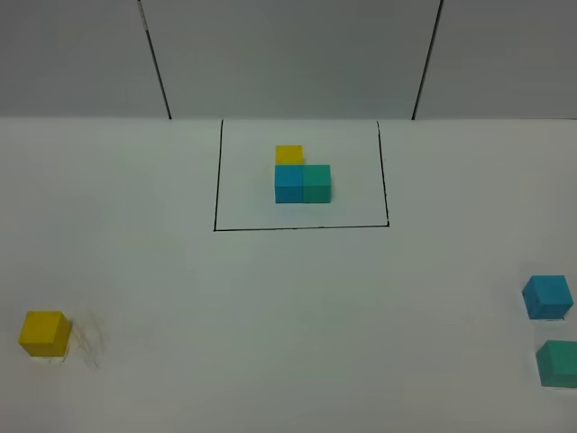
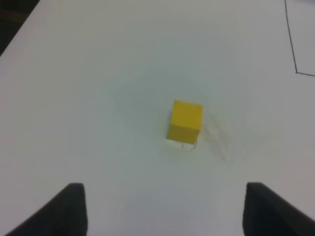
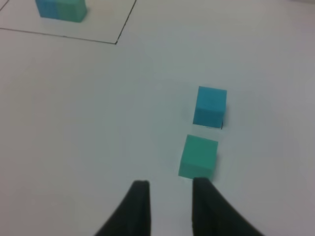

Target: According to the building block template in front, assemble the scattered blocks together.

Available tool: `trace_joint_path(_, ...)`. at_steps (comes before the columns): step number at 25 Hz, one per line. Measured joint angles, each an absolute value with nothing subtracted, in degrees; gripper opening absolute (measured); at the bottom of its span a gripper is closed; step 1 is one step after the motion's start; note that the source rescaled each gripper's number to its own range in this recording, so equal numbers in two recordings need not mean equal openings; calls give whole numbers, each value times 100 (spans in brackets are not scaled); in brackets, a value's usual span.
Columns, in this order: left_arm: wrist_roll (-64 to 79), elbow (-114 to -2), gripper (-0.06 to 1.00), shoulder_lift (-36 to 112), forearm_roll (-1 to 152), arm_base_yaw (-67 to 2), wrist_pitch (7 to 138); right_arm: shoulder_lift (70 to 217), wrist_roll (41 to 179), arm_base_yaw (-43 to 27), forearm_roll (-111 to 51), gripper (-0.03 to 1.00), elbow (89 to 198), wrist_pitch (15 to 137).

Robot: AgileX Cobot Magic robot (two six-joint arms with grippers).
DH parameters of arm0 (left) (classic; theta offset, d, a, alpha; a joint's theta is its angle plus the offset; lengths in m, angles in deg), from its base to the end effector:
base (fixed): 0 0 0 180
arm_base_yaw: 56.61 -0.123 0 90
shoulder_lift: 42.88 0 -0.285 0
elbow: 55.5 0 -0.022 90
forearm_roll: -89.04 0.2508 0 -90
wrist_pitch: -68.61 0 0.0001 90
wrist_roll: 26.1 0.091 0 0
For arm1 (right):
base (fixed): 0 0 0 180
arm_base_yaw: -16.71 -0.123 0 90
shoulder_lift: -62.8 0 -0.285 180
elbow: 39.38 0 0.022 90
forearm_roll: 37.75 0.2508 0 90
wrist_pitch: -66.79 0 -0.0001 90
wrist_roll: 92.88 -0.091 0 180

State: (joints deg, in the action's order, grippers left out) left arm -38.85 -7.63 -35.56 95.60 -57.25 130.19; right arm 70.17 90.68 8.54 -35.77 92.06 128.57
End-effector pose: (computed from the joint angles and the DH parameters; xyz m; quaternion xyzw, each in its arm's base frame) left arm -0.0085 0.0091 0.2799 -0.1023 0.8440 0.0016 0.5265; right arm -0.0071 0.0018 0.2759 -0.0883 0.8512 0.0380 0.5160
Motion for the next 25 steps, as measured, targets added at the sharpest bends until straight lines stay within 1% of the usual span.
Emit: trace_joint_path(25,-3880,-787,45,-3457,9560,-5725,12906,7017,9068,854,-3577,0,9206,12857)
